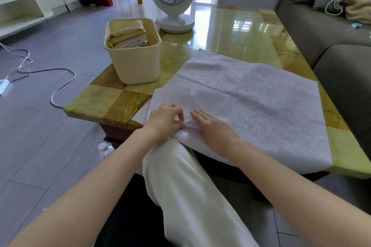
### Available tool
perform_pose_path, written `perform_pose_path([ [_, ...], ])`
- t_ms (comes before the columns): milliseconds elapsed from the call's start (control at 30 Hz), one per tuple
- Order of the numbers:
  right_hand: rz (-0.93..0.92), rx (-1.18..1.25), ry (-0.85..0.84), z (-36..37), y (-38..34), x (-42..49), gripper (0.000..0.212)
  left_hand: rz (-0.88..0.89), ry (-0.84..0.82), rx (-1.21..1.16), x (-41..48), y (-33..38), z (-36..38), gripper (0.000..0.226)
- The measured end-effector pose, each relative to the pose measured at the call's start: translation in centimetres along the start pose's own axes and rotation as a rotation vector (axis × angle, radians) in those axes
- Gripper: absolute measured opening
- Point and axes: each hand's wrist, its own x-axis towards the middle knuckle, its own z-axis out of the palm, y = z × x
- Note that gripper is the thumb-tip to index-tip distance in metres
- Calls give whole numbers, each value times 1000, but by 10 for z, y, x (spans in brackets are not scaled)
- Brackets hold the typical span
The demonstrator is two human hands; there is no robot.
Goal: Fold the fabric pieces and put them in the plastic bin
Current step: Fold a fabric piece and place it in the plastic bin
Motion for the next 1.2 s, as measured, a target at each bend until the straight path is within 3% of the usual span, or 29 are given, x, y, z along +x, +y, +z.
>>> perform_pose_path([
  [133,-84,-26,-63,2,-9,0,59,-41,146,-87,-1,-11,-6,25],
  [233,-61,-9,-23,3,-12,2,53,-215,266,-185,-4,-25,-13,36],
  [467,-33,20,-5,4,-14,11,37,-440,179,-562,-9,-28,-29,58],
  [567,58,231,-13,-1,-12,14,42,-295,350,-535,-9,-7,-34,49],
  [667,171,572,127,-8,-10,19,44,-57,467,-446,-7,25,-35,43],
  [800,336,1033,355,-28,3,18,42,129,408,-439,1,66,-21,42],
  [900,472,1078,390,-35,25,9,54,180,271,-451,5,88,0,37],
  [1067,634,1031,336,-23,57,-2,28,246,59,-373,11,96,26,21],
  [1200,689,951,305,-18,64,2,19,211,83,-239,18,85,21,28],
])
